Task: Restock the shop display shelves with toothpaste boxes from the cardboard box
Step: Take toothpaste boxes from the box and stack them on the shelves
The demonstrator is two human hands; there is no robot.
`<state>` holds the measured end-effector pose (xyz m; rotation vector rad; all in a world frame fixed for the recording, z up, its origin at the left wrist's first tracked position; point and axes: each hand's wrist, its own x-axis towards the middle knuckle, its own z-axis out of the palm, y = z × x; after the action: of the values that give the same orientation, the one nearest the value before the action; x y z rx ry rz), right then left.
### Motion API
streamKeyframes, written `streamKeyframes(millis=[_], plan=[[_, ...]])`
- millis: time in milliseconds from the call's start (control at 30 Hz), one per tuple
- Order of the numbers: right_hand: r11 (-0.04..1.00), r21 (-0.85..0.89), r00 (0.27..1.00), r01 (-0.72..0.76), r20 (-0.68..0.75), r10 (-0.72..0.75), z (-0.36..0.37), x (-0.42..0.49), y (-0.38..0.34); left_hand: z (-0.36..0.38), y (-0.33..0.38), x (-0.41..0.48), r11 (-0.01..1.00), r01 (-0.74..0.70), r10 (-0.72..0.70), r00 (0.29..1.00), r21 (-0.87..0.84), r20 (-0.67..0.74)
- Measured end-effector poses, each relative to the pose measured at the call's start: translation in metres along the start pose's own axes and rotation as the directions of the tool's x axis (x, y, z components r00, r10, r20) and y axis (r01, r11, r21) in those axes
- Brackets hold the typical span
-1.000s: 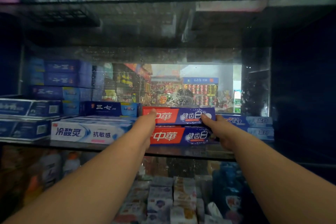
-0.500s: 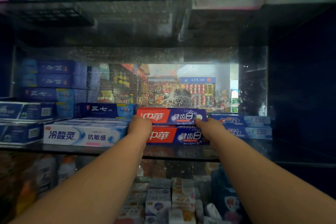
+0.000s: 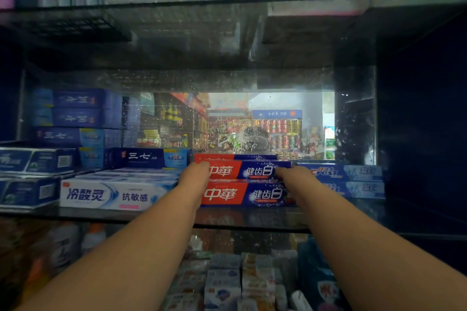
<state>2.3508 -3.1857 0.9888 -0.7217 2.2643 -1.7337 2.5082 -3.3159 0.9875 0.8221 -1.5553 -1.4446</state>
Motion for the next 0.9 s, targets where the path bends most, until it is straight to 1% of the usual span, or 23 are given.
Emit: streamKeyframes(millis=[33, 67, 133, 200, 267, 333, 400, 467, 500, 600, 700, 800, 900], plan=[[0.998, 0.064, 1.000, -0.013, 0.005, 0.013, 0.000, -0.002, 0.000, -0.001, 0.001, -0.003, 1.000, 0.028, -0.028, 0.999, -0.013, 0.020], [0.994, 0.110, 1.000, -0.018, 0.009, 0.018, -0.001, -0.003, 0.001, -0.001, 0.000, -0.003, 0.999, 0.026, -0.026, 1.000, -0.025, 0.011], [0.994, 0.109, 1.000, -0.006, -0.013, 0.008, -0.002, -0.007, 0.000, -0.001, 0.002, -0.005, 0.999, -0.023, 0.024, 0.999, 0.033, -0.027], [0.998, 0.029, 0.997, 0.047, -0.068, -0.045, -0.003, -0.015, -0.002, -0.001, 0.005, -0.011, 0.974, -0.111, 0.126, 0.990, 0.196, -0.067], [0.985, -0.103, 0.978, 0.140, -0.143, -0.154, -0.004, -0.026, -0.006, -0.002, 0.010, -0.021, 0.911, -0.210, 0.249, 0.966, 0.355, -0.067], [0.942, -0.242, 0.936, 0.232, -0.207, -0.283, -0.003, -0.038, -0.011, -0.002, 0.016, -0.032, 0.854, -0.324, 0.367, 0.930, 0.408, -0.029], [0.878, -0.371, 0.884, 0.302, -0.237, -0.404, 0.000, -0.055, -0.018, -0.002, 0.020, -0.044, 0.809, -0.408, 0.447, 0.894, 0.423, 0.008], [0.823, -0.427, 0.844, 0.374, -0.212, -0.493, 0.010, -0.070, -0.024, -0.003, 0.021, -0.055, 0.797, -0.435, 0.466, 0.884, 0.418, 0.032], [0.816, -0.410, 0.839, 0.406, -0.185, -0.511, 0.016, -0.079, -0.025, -0.005, 0.020, -0.059, 0.792, -0.441, 0.469, 0.882, 0.421, 0.041], [0.832, -0.310, 0.861, 0.461, -0.073, -0.504, 0.036, -0.105, -0.024, -0.018, 0.015, -0.072, 0.784, -0.444, 0.461, 0.884, 0.433, 0.071], [0.779, -0.346, 0.836, 0.523, 0.028, -0.549, 0.059, -0.132, -0.018, -0.042, 0.003, -0.087, 0.794, -0.418, 0.433, 0.899, 0.441, 0.072], [0.741, -0.352, 0.807, 0.572, 0.078, -0.586, 0.085, -0.156, -0.008, -0.075, -0.012, -0.105, 0.820, -0.369, 0.408, 0.913, 0.437, 0.004], [0.705, -0.322, 0.769, 0.632, 0.145, -0.622, 0.109, -0.182, 0.000, -0.109, -0.027, -0.121, 0.865, -0.325, 0.380, 0.922, 0.381, -0.074]])
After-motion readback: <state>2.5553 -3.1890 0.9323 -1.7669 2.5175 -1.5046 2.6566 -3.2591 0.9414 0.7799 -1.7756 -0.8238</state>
